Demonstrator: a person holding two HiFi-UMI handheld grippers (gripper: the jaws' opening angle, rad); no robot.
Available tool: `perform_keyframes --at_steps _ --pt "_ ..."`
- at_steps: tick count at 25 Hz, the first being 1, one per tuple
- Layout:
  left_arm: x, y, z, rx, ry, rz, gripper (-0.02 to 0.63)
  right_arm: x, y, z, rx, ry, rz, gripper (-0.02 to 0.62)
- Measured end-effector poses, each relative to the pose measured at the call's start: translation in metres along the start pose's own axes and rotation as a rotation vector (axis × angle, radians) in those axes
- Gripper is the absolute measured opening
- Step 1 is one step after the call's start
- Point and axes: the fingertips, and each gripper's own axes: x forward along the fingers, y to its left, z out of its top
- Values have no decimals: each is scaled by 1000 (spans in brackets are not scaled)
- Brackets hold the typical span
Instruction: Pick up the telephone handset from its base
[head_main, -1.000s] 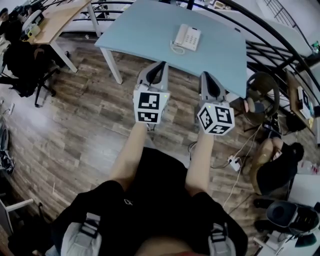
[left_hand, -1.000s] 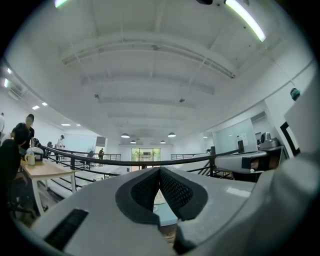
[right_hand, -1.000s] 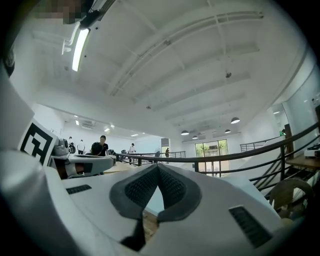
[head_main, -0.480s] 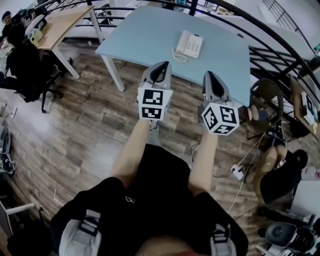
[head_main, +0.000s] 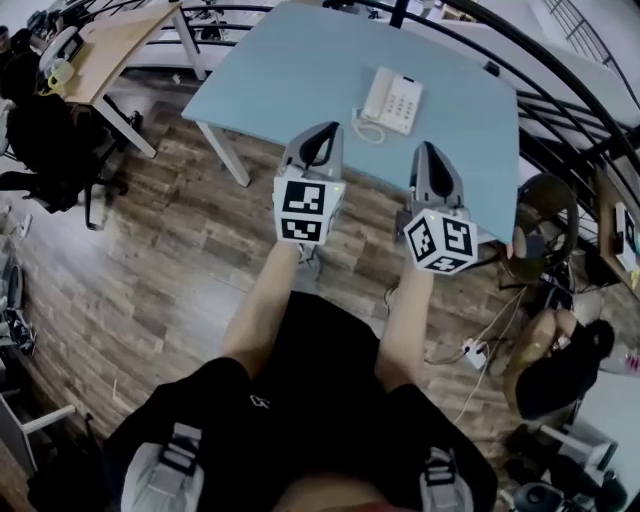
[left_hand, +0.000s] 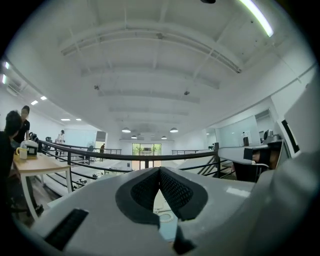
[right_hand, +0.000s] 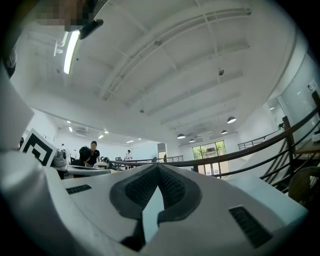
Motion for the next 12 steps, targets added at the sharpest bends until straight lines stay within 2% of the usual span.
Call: perform_keyframes --at_steps 5,8,12 --pt "73 43 -26 -16 68 -22 0 94 -17 -23 33 14 -14 -5" --pt "122 76 -30 -19 88 -34 0 150 -23 -36 39 34 -17 -5" --pt "188 94 -49 -71 135 -73 -1 208 -42 -51 16 69 -29 -5"
